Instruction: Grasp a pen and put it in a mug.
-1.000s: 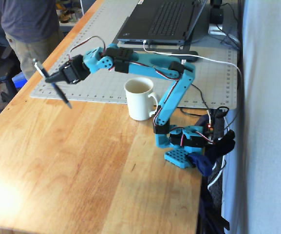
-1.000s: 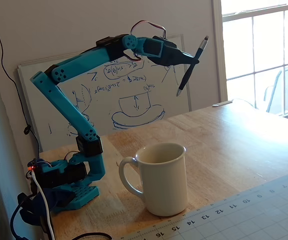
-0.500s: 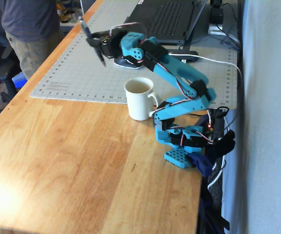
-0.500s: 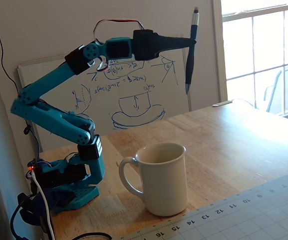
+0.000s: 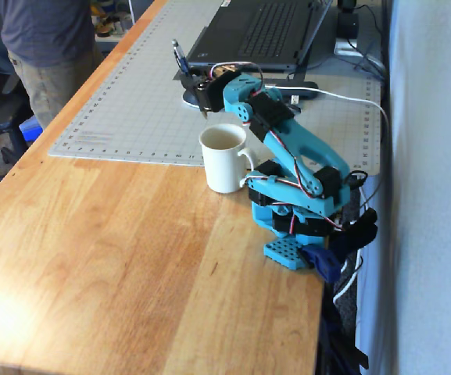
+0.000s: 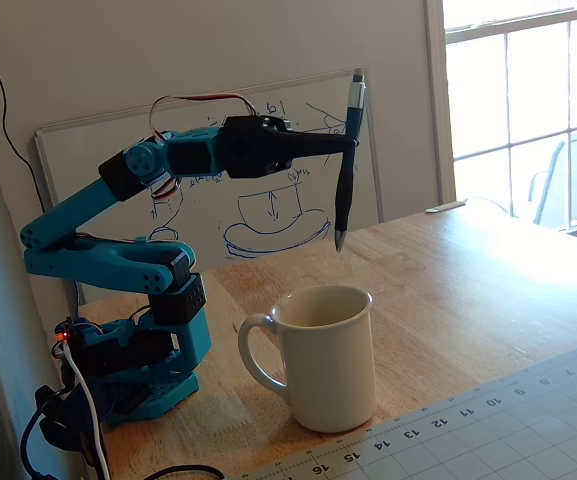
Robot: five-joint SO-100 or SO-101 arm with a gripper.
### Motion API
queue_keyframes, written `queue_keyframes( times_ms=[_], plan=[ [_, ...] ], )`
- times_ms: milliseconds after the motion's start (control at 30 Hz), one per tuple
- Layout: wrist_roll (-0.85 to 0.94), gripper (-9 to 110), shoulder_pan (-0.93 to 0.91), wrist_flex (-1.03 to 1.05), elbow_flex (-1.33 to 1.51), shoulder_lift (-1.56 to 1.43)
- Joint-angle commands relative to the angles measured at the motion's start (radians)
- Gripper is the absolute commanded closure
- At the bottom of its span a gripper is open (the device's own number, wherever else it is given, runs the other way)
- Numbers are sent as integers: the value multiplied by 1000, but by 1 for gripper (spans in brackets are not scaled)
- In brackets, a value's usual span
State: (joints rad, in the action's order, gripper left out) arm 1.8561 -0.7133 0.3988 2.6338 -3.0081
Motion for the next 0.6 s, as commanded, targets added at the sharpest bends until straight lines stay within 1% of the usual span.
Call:
queue_keyframes(
  times_ms=[0, 400, 567],
  plan=[
    [8, 99, -18, -20, 43, -83],
    [8, 99, -25, -21, 336, -276],
    [8, 99, -84, -32, 374, -321]
  ],
)
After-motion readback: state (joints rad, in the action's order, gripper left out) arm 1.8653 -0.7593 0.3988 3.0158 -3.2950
